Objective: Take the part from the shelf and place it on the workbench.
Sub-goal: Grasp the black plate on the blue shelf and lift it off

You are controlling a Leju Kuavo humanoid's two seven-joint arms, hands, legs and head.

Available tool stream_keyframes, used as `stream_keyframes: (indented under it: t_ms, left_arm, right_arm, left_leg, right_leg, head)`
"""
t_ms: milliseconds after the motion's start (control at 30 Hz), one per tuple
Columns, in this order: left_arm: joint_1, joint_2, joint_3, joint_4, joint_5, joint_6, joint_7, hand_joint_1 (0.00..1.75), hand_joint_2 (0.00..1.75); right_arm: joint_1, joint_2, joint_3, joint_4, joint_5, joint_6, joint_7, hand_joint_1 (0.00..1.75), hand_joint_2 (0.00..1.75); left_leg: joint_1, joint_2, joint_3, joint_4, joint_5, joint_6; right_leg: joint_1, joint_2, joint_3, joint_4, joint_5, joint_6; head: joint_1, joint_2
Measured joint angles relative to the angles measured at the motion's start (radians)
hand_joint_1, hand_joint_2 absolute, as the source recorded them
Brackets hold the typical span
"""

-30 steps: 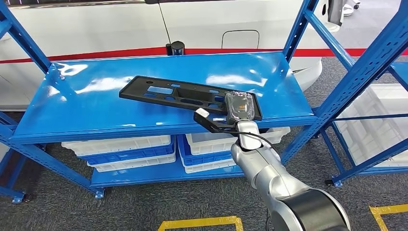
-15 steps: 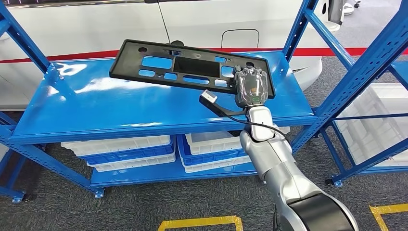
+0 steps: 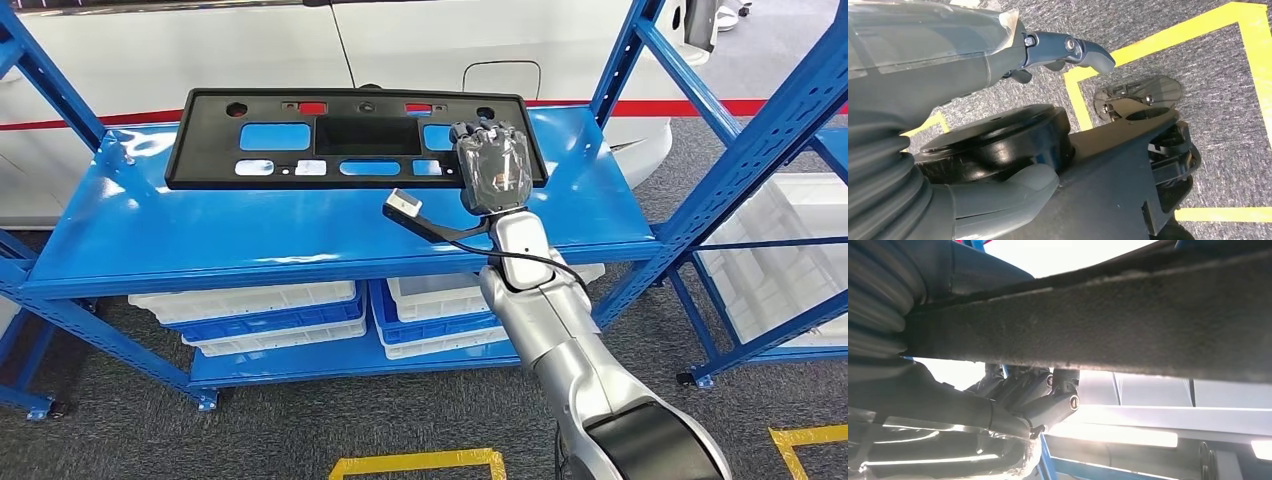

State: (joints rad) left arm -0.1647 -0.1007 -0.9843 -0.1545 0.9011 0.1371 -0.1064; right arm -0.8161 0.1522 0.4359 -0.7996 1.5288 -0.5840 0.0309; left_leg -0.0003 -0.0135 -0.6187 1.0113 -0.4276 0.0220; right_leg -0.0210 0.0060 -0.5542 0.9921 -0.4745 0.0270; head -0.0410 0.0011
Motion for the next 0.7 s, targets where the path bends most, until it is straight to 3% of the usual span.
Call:
stream_keyframes:
  t_ms: [167,267,333,400,433,467,500,567,633,700]
  left_arm:
    - [0.007,0.004,0.001,0.000,0.016,0.010,-0.005,0.00,1.75]
    - [0.008,0.008,0.002,0.000,0.022,-0.004,-0.010,0.00,1.75]
    - [0.009,0.010,0.002,0.000,0.026,-0.010,-0.013,0.00,1.75]
    - [0.010,0.012,0.002,0.000,0.029,-0.011,-0.016,0.00,1.75]
    - [0.011,0.013,0.003,0.000,0.032,-0.011,-0.018,0.00,1.75]
    - [0.012,0.014,0.004,0.000,0.034,-0.011,-0.020,0.00,1.75]
    - [0.012,0.015,0.006,0.000,0.036,-0.011,-0.022,0.00,1.75]
    - [0.013,0.015,0.010,0.000,0.039,-0.009,-0.025,0.00,1.75]
    - [0.014,0.015,0.014,0.000,0.041,-0.007,-0.027,0.00,1.75]
    - [0.015,0.016,0.018,0.001,0.042,-0.005,-0.028,0.00,1.75]
  right_arm:
    - [-0.007,0.022,0.014,0.000,-0.018,-0.004,-0.017,1.75,1.75]
    - [-0.014,0.037,0.020,0.000,-0.027,-0.007,-0.020,1.75,1.75]
    - [-0.019,0.042,0.024,0.001,-0.031,-0.008,-0.021,1.75,1.75]
    - [-0.021,0.042,0.029,0.003,-0.034,-0.010,-0.022,1.75,1.75]
    - [-0.020,0.042,0.031,0.004,-0.036,-0.010,-0.022,1.75,1.75]
    - [-0.020,0.043,0.033,0.006,-0.037,-0.010,-0.022,1.75,1.75]
    - [-0.020,0.043,0.036,0.007,-0.038,-0.010,-0.022,1.75,1.75]
    - [-0.024,0.048,0.039,0.009,-0.041,-0.011,-0.022,1.75,1.75]
    - [-0.029,0.054,0.042,0.009,-0.043,-0.011,-0.022,1.75,1.75]
    - [-0.031,0.058,0.044,0.009,-0.046,-0.012,-0.023,1.75,1.75]
  left_leg:
    - [-0.007,-0.001,-0.001,0.004,-0.004,0.010]
    - [-0.003,0.002,0.005,-0.008,0.005,0.026]
    - [0.001,0.005,0.010,-0.017,0.011,0.035]
    - [0.000,0.005,0.009,-0.017,0.012,0.038]
    - [0.000,0.005,0.008,-0.017,0.012,0.038]
    - [0.000,0.004,0.008,-0.017,0.012,0.037]
    - [0.000,0.004,0.008,-0.016,0.012,0.037]
    - [-0.001,0.003,0.007,-0.011,0.011,0.033]
    - [-0.003,0.002,0.002,-0.005,0.011,0.022]
    - [-0.004,0.001,-0.002,-0.004,0.016,0.009]
  right_leg:
    - [-0.009,0.000,0.001,-0.002,0.000,0.011]
    - [-0.009,-0.001,-0.007,0.014,-0.012,0.016]
    - [-0.007,-0.002,-0.048,0.101,-0.059,0.006]
    - [-0.006,-0.001,-0.113,0.242,-0.114,-0.003]
    - [-0.006,-0.002,-0.137,0.289,-0.126,-0.002]
    - [-0.006,-0.002,-0.142,0.299,-0.121,0.003]
    - [-0.006,-0.002,-0.127,0.266,-0.100,0.011]
    - [-0.006,-0.002,-0.056,0.125,-0.043,0.020]
    - [-0.001,-0.001,-0.008,0.033,-0.009,0.015]
    - [0.003,-0.001,-0.008,0.024,-0.001,0.006]
  head:
    - [0.000,0.000]
    - [0.000,0.000]
    - [0.004,0.000]
    - [0.007,0.000]
    - [0.008,0.000]
    - [0.008,0.000]
    - [0.009,0.000]
    - [0.010,0.000]
    - [0.009,0.000]
    - [0.007,0.000]
